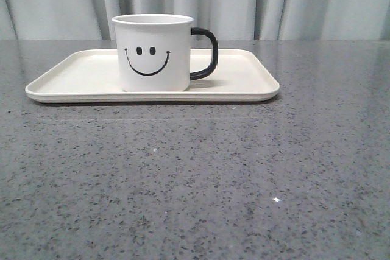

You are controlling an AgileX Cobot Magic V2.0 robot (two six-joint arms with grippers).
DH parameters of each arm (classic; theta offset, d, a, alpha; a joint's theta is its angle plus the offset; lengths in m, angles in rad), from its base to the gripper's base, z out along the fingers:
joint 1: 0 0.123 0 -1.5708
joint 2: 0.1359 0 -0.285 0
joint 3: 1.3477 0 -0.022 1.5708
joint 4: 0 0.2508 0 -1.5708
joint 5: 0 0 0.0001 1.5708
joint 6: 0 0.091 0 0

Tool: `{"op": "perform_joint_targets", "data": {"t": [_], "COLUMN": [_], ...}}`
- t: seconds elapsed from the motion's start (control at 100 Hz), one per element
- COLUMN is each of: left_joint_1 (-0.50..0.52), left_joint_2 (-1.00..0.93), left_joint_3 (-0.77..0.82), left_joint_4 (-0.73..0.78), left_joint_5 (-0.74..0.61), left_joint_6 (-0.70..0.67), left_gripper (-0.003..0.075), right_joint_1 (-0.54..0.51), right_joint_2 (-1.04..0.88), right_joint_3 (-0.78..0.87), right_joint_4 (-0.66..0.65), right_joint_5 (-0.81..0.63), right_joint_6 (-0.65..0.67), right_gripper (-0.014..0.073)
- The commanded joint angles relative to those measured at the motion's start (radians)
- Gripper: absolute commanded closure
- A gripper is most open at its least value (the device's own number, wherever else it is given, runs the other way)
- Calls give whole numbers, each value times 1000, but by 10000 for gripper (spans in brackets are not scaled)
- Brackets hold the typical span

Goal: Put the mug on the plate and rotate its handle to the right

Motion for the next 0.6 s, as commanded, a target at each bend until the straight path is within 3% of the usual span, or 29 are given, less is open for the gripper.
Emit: {"op": "perform_joint_targets", "data": {"t": [0.0, 0.24, 0.59], "left_joint_1": [48, 149, 151], "left_joint_2": [-64, -226, -275], "left_joint_3": [54, 201, 326], "left_joint_4": [-5, -5, -5], "left_joint_5": [-125, -121, -138], "left_joint_6": [-1, -3, -6], "left_gripper": [740, 740, 740], "right_joint_1": [-4, -4, -4], "right_joint_2": [2, 2, 3], "right_joint_3": [-25, -25, -25], "right_joint_4": [-45, -45, -45], "right_joint_5": [-65, -65, -61], "right_joint_6": [-1, -1, -1], "right_gripper": [659, 659, 659]}}
